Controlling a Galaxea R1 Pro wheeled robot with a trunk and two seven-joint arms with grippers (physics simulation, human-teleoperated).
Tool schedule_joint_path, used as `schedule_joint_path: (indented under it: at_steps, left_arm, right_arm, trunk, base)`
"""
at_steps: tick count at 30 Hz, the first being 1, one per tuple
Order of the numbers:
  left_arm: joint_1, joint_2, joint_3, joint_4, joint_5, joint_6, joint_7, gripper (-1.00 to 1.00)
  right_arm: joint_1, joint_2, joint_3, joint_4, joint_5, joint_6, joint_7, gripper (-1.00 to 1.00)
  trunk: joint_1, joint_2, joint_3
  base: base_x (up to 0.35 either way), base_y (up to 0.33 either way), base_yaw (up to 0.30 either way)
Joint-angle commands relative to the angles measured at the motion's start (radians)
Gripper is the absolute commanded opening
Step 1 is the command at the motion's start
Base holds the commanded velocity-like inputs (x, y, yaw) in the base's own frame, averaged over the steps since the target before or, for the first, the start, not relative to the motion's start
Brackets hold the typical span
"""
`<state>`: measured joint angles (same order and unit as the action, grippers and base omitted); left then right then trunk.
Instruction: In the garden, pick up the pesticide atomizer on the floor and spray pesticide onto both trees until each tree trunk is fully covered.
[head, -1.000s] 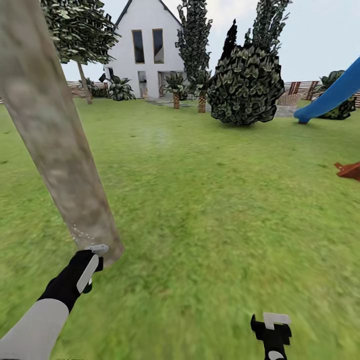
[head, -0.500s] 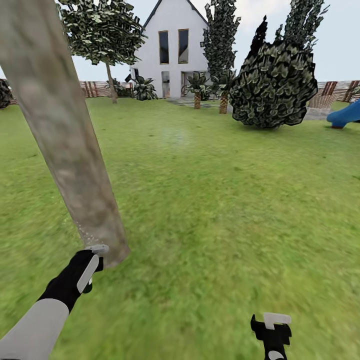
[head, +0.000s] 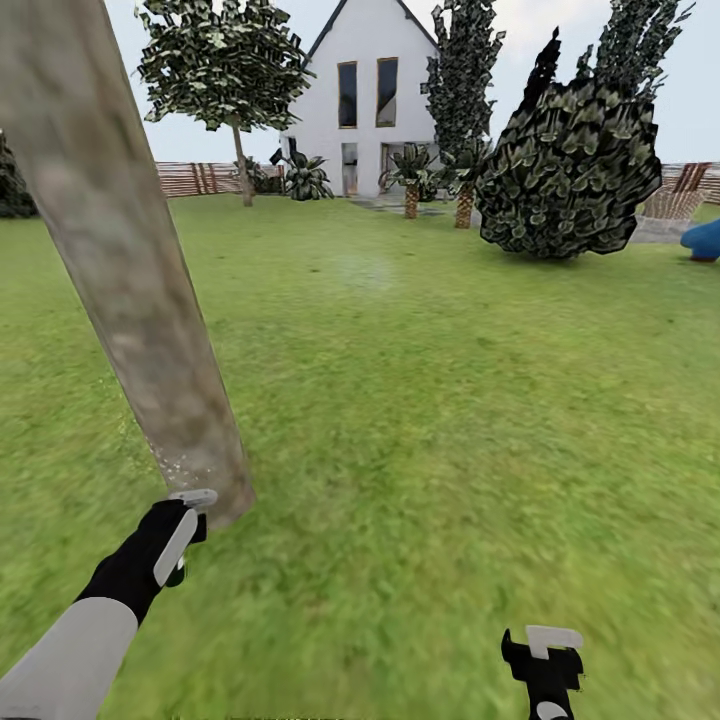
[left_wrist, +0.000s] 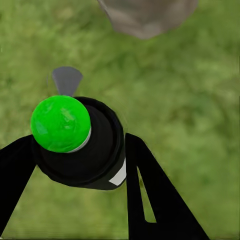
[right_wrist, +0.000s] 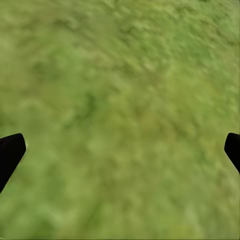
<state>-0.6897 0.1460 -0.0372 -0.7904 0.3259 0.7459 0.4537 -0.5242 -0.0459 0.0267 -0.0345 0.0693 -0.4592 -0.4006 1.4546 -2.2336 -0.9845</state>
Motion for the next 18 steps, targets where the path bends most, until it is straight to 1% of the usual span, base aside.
schedule_joint_path:
  at_steps: [1,4,7,9,10,12,13,14,16,18]
  left_arm:
    - [-0.001,0.005,-0.002,-0.001,0.012,0.003,0.008,-1.0]
    - [-0.002,0.011,0.007,-0.012,0.035,0.002,0.008,-1.0]
    - [-0.016,0.006,0.006,-0.019,0.041,0.012,0.009,-1.0]
    - [-0.041,0.002,0.005,-0.028,0.042,0.016,0.009,-1.0]
    - [-0.071,0.001,0.005,-0.034,0.043,0.029,0.009,-1.0]
    - [-0.112,-0.001,0.005,-0.048,0.044,0.08,0.007,-1.0]
    - [-0.122,-0.001,0.004,-0.056,0.044,0.091,0.007,-1.0]
    - [-0.137,0.001,0.003,-0.076,0.044,0.108,0.007,-1.0]
    - [-0.149,0.012,0.005,-0.088,0.043,0.126,0.007,-1.0]
    - [-0.151,0.03,0.007,-0.092,0.043,0.132,0.005,-1.0]
  right_arm:
    - [-0.001,0.0,0.002,0.001,0.007,0.001,-0.008,1.0]
    - [-0.001,-0.001,0.002,0.001,0.007,0.001,-0.008,1.0]
    - [0.0,-0.001,0.002,0.001,0.007,0.001,-0.008,1.0]
    - [-0.001,-0.002,0.002,0.001,0.007,0.0,-0.009,1.0]
    - [-0.001,-0.003,0.002,0.001,0.007,0.0,-0.009,1.0]
    - [-0.001,-0.004,0.002,0.001,0.007,0.0,-0.009,1.0]
    - [-0.001,-0.004,0.002,0.001,0.007,0.0,-0.009,1.0]
    - [0.0,-0.005,0.001,0.001,0.007,0.0,-0.009,1.0]
    - [0.0,-0.006,0.001,0.001,0.007,0.0,-0.009,1.0]
    - [-0.001,-0.006,0.001,0.001,0.007,0.0,-0.009,1.0]
  trunk:
    - [0.0,0.0,-0.001]
    - [0.0,0.0,-0.001]
    - [0.0,0.0,-0.001]
    - [0.0,0.0,-0.001]
    - [0.0,0.0,-0.001]
    - [0.0,0.0,-0.001]
    - [0.0,0.0,-0.001]
    - [0.0,0.0,-0.001]
    - [0.0,0.0,-0.001]
    - [0.0,0.0,-0.001]
  base:
    - [-0.008,-0.01,0.274]
    - [-0.003,-0.004,0.275]
    - [0.0,0.0,0.251]
    - [0.0,0.0,0.087]
    - [0.0,0.0,0.022]
    - [0.0,0.0,0.007]
    - [0.0,0.0,0.003]
    - [0.0,0.0,0.0]
    - [0.0,0.0,0.0]
    - [0.0,0.0,0.0]
